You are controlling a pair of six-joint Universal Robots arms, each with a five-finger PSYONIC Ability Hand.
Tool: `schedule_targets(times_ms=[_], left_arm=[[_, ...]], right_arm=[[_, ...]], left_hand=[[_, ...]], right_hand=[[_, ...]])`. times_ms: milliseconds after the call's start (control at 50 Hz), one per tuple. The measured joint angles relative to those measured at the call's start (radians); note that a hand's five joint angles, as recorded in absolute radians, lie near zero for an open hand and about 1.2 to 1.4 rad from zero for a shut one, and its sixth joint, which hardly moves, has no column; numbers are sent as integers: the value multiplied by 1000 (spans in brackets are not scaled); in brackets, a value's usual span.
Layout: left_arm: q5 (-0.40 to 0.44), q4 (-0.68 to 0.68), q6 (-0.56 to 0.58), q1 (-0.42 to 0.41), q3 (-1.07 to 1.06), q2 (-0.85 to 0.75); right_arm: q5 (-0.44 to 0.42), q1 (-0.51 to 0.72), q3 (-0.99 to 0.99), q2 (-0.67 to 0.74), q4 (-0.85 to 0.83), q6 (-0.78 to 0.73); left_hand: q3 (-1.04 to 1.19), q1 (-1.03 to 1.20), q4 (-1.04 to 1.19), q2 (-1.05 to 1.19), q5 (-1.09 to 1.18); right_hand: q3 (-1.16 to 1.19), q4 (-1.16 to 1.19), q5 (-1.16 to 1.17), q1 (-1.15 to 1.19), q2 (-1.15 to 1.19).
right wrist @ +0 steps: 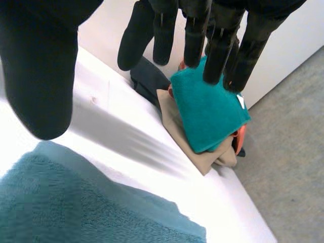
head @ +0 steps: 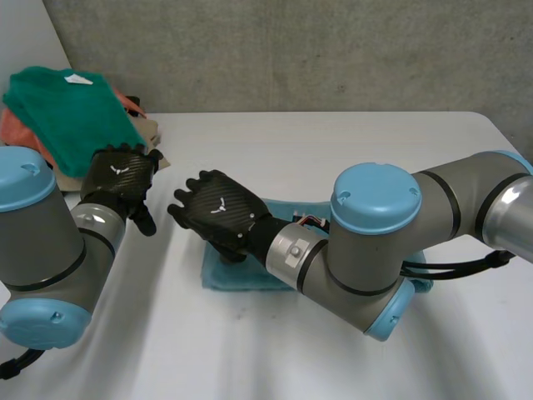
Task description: Fold the laundry.
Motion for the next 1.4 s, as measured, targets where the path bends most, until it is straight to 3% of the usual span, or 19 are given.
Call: schedule_targets(times_ms=[100,180,300,380,500,620,680,700,740,860,1020,1180,1260,1300,1400], left_arm=[[1,-1,-5,-11,0,0],[2,-1,-5,-27,1,0],[5,1,-1,-98,6,-6],[5,2,-1,-141,17,-22],[5,3,-1,-188,43,-67],[4,3,-2,-202,57,-98],[4,3,-2,-201,57,-104],[4,3,-2,-201,56,-105],[4,3,-2,-198,54,-107],[4,3,-3,-195,46,-104],[3,2,-3,-193,41,-89],[1,2,-3,-181,42,-62],[-1,2,-4,-170,41,-46],[-3,2,-5,-149,39,-29],[-6,1,-16,-118,40,-9]], right_arm=[[41,-37,13,-30,52,23],[93,-79,29,-62,103,28],[189,-217,152,-148,186,50],[199,-340,276,-217,195,55],[140,-522,446,-278,172,45],[60,-645,544,-284,135,29],[42,-674,564,-282,107,23],[36,-687,572,-280,89,21],[34,-704,578,-275,59,16],[60,-714,566,-276,36,-21],[140,-689,528,-311,65,-188],[209,-401,375,-334,95,-347],[194,-261,308,-316,97,-383],[140,-133,255,-264,97,-413],[46,-3,202,-167,96,-432]], left_hand=[[0,0,0,0,0],[0,0,0,0,0],[0,0,0,0,0],[0,0,0,0,0],[0,0,0,0,0],[0,0,0,0,0],[0,0,0,0,0],[0,0,0,0,0],[0,0,0,0,0],[0,0,0,0,0],[0,0,0,0,0],[0,0,0,0,0],[0,0,0,0,0],[0,0,0,0,0],[0,0,0,0,0]], right_hand=[[-187,-170,-156,-152,-177],[-191,-171,-157,-154,-184],[-180,-167,-154,-150,-178],[-151,-158,-141,-149,-155],[65,63,52,45,54],[146,142,122,115,144],[334,330,308,281,332],[572,554,528,451,571],[749,752,714,601,752],[778,785,736,607,772],[778,788,736,607,772],[778,788,756,607,772],[778,788,756,607,772],[778,788,756,607,772],[778,788,756,607,772]])
